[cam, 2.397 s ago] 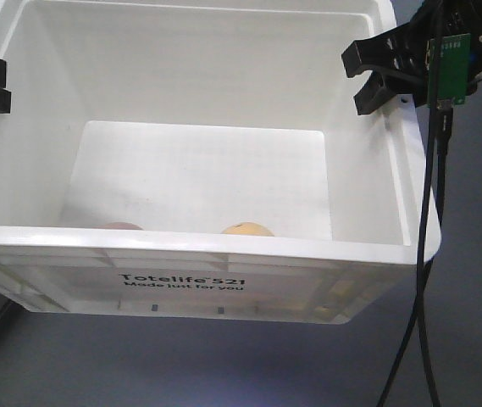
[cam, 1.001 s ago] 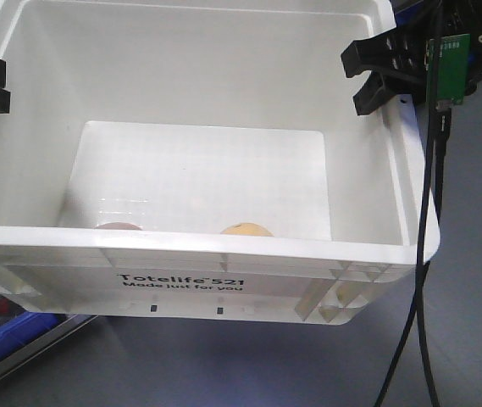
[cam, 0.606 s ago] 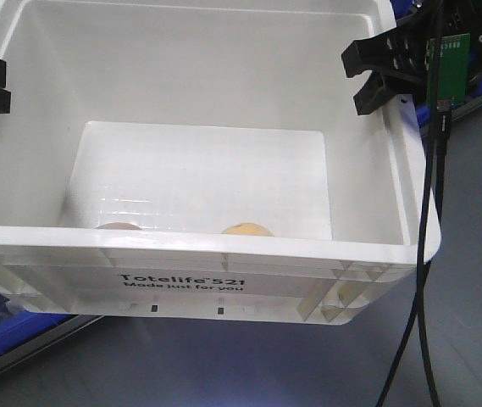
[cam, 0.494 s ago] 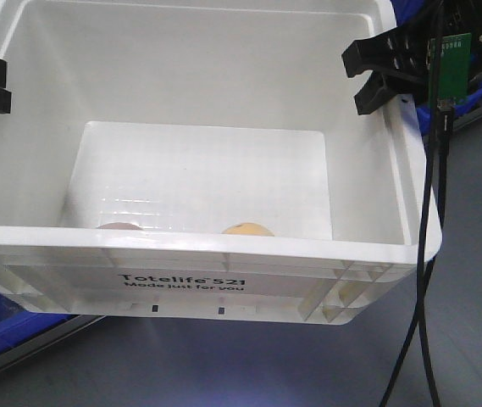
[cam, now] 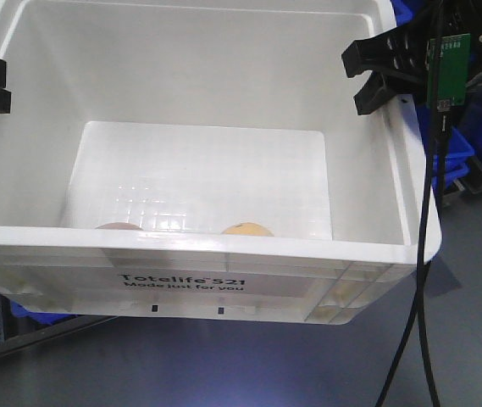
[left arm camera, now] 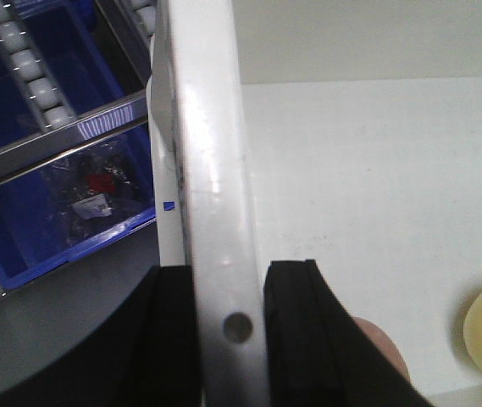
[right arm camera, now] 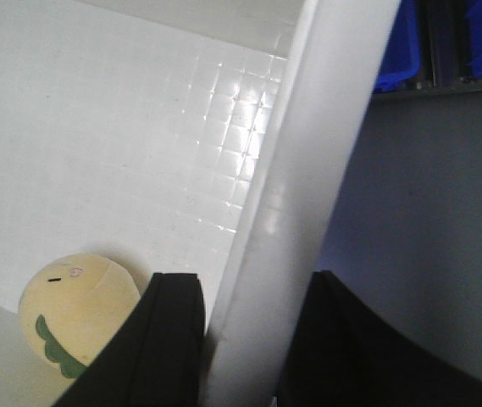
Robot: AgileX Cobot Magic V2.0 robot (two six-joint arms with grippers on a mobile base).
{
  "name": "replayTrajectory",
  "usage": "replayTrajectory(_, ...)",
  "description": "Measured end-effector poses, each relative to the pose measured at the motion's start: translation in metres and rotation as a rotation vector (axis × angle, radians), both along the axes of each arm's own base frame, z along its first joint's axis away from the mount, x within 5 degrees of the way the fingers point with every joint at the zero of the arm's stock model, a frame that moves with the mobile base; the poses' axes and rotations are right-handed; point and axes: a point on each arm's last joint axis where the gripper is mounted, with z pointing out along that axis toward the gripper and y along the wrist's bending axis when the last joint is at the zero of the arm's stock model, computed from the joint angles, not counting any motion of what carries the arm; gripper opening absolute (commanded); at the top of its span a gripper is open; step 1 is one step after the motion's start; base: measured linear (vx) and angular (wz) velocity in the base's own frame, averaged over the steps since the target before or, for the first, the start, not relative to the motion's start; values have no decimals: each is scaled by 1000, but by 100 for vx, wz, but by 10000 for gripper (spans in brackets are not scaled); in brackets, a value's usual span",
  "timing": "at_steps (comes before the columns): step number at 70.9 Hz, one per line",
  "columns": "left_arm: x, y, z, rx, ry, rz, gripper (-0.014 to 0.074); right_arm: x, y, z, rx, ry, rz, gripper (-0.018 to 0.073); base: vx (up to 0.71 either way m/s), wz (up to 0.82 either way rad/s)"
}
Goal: Place moving items into box and shelve
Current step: 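Hold the crate while the base aligns with the shelf roller track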
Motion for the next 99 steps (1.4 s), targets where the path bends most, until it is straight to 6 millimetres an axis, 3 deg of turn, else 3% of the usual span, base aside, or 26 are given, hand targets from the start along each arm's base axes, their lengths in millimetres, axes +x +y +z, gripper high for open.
replayTrajectory(50,0,0,0,1,0,0,-4,0,0,0,2,1,0,-3,6,39)
replayTrajectory(99,0,0,0,2,0,0,-4,0,0,0,2,1,0,-3,11,14)
